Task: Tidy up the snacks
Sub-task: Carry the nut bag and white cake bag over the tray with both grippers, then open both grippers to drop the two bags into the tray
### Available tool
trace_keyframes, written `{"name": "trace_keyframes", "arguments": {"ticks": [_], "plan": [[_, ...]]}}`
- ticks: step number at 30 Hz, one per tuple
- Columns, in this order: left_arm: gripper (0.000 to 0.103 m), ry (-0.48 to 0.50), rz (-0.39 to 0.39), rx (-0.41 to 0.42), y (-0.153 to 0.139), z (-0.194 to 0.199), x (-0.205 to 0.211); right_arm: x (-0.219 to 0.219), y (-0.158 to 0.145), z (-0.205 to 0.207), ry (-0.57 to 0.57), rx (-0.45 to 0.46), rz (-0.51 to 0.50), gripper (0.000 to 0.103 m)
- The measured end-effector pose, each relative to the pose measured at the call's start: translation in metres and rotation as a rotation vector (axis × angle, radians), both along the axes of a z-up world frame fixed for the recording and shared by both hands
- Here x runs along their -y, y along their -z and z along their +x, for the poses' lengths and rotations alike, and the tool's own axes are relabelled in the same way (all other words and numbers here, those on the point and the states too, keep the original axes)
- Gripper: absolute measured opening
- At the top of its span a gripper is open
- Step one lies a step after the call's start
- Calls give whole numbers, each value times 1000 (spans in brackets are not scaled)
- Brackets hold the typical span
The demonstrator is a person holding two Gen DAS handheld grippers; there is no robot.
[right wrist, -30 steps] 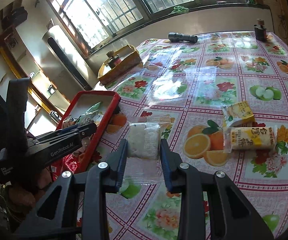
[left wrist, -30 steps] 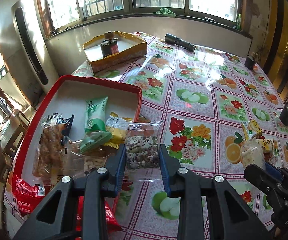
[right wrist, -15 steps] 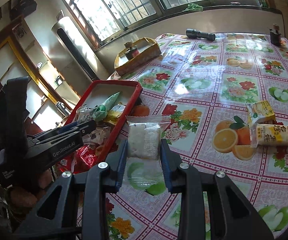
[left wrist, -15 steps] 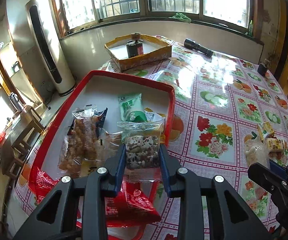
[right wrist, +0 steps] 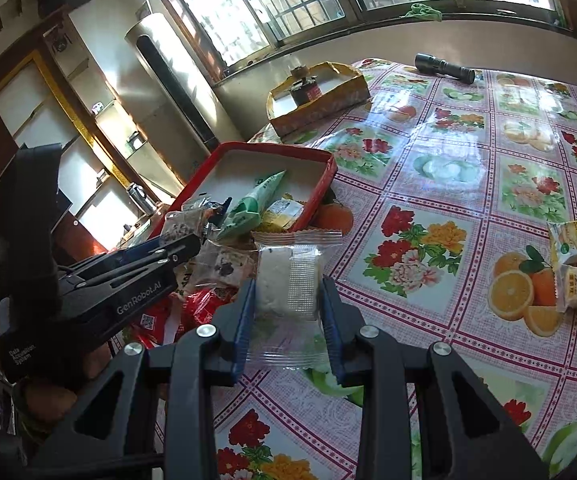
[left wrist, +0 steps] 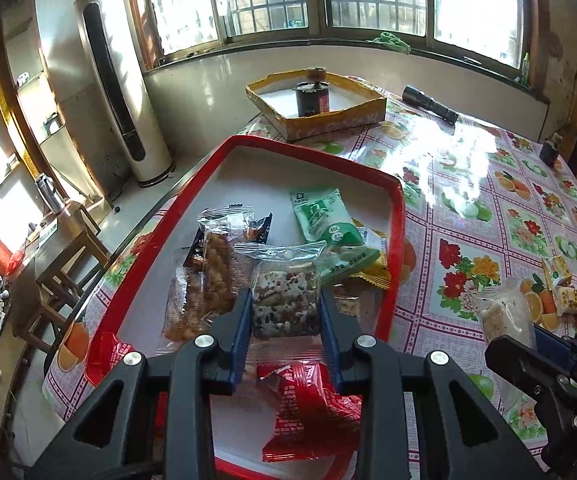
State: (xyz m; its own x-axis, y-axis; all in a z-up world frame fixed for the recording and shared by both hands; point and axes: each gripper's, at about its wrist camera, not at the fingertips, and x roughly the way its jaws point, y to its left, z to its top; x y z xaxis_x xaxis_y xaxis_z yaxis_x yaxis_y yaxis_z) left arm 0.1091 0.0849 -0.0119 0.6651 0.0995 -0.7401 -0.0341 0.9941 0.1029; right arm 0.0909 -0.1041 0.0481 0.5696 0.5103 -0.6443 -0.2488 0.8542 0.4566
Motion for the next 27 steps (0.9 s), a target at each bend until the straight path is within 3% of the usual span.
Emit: {"name": "trace_keyframes", "arguments": {"ticks": [27], "plan": [[32,-115,-57,-27,8,17,-61,-71,2,46,-115,5,-11,34]]}}
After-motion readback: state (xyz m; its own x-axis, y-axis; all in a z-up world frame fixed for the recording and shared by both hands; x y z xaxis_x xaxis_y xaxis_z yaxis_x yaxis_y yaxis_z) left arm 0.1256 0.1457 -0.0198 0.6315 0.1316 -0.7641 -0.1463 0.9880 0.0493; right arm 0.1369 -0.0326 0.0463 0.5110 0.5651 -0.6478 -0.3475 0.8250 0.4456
